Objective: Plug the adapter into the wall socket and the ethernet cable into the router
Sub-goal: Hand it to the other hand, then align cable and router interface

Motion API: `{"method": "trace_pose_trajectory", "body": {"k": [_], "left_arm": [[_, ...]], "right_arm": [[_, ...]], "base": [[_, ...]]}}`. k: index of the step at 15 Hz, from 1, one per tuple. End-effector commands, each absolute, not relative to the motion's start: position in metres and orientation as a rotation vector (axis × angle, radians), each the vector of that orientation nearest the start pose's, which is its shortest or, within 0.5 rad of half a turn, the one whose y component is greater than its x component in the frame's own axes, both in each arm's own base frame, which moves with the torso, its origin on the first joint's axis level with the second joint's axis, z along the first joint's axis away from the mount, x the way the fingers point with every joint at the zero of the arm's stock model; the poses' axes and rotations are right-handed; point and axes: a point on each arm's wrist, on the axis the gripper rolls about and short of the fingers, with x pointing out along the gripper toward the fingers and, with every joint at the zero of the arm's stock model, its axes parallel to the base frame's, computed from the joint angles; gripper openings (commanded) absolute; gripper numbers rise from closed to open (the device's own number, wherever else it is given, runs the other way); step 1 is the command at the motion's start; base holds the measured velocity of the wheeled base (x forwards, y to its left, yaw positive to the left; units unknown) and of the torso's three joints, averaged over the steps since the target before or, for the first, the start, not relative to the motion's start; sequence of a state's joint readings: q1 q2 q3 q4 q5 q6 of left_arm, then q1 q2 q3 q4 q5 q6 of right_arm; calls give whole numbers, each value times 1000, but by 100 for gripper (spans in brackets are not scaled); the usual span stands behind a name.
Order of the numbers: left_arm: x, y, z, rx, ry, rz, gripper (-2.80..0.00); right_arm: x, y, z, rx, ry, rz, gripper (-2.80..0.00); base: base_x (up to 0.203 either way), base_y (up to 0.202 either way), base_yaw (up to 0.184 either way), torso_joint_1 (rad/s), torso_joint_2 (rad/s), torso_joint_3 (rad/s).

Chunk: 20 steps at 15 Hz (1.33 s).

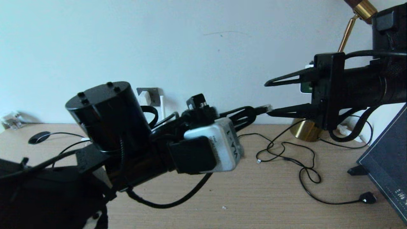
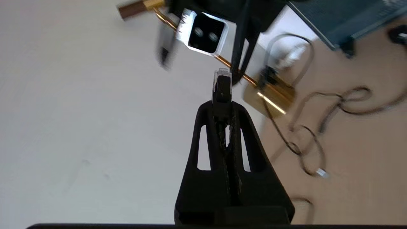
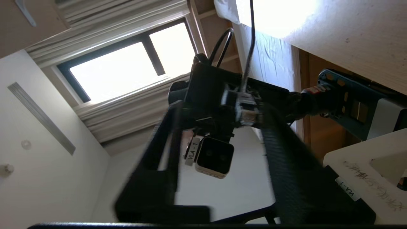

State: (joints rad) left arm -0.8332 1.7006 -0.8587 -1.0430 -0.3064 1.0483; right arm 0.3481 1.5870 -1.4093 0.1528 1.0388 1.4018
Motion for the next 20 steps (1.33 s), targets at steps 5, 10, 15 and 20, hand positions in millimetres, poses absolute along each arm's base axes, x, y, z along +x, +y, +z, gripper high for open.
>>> {"method": "trace_pose_trajectory", "body": {"k": [5, 10, 15, 20], "left_arm": [[206, -175, 218, 662, -452, -817, -280], [228, -101, 203, 118, -68, -505, -280], [229, -70, 178, 25, 75, -286, -280], [214, -57, 147, -31, 207, -164, -280]], "right_arm": [[222, 97, 304, 1149, 1097, 878, 0], [175, 79, 258, 635, 712, 503, 0], [86, 44, 207, 66, 478, 171, 0], [50, 1, 162, -77, 465, -332, 0]], "base": [[0, 0, 0, 0, 0, 0], [0, 0, 0, 0, 0, 0], [0, 0, 0, 0, 0, 0], [0, 0, 0, 0, 0, 0]]}}
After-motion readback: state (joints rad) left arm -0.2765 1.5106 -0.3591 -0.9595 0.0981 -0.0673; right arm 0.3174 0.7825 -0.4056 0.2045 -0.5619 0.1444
